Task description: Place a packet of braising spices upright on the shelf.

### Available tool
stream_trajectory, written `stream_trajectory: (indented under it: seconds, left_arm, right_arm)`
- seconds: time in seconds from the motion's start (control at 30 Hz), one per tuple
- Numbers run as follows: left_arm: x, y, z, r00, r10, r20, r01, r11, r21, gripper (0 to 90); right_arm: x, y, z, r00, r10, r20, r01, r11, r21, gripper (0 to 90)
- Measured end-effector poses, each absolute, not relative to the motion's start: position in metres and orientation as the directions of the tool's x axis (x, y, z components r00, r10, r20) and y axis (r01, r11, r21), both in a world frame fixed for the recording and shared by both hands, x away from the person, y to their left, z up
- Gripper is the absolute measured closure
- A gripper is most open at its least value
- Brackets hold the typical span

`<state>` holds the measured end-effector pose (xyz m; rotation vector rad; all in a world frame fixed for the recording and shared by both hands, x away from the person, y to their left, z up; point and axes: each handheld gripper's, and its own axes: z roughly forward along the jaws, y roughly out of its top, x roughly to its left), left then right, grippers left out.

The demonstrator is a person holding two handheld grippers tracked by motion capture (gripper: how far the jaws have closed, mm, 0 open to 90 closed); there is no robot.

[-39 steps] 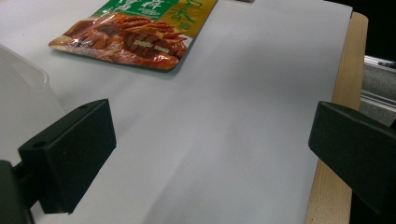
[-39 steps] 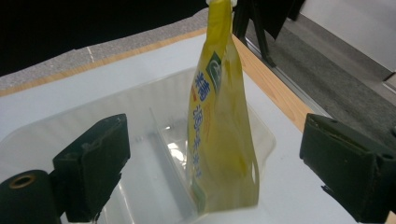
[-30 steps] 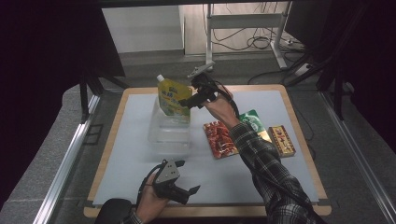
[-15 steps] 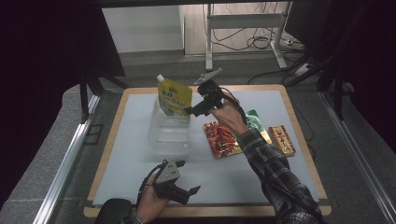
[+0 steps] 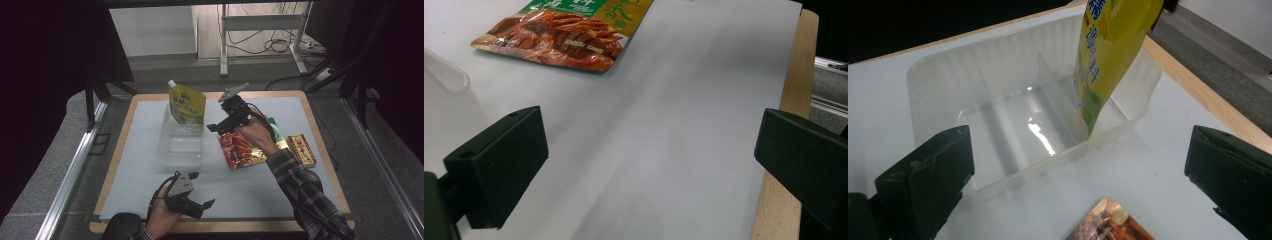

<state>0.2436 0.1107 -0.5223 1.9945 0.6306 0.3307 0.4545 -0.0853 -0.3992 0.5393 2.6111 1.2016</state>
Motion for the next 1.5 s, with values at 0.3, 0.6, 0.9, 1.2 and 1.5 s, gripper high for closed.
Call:
stream_trajectory:
  seconds: [0.3,0.6,0.9,1.2,1.5]
  left_arm:
    - [0.244,0.11,-0.523,0.829,0.558,-0.035,0.296,-0.386,0.874,0.4]
    - [0.245,0.11,-0.523,0.828,0.56,-0.029,0.296,-0.392,0.871,0.4]
    - [0.247,0.111,-0.523,0.824,0.566,-0.031,0.299,-0.388,0.872,0.4]
    - [0.247,0.111,-0.523,0.822,0.569,-0.031,0.301,-0.388,0.871,0.4]
    - [0.246,0.112,-0.523,0.822,0.569,-0.029,0.299,-0.387,0.872,0.4]
  right_arm:
    - [0.441,-0.111,-0.406,-0.897,0.439,-0.048,0.25,0.595,0.764,0.0]
    - [0.427,-0.144,-0.415,-0.879,0.476,-0.025,0.281,0.56,0.78,0.0]
    - [0.416,-0.173,-0.426,-0.858,0.513,-0.028,0.302,0.548,0.78,0.0]
    - [0.413,-0.201,-0.437,-0.819,0.571,-0.056,0.329,0.547,0.77,0.0]
    - [0.424,-0.226,-0.453,-0.766,0.642,-0.031,0.394,0.508,0.766,0.0]
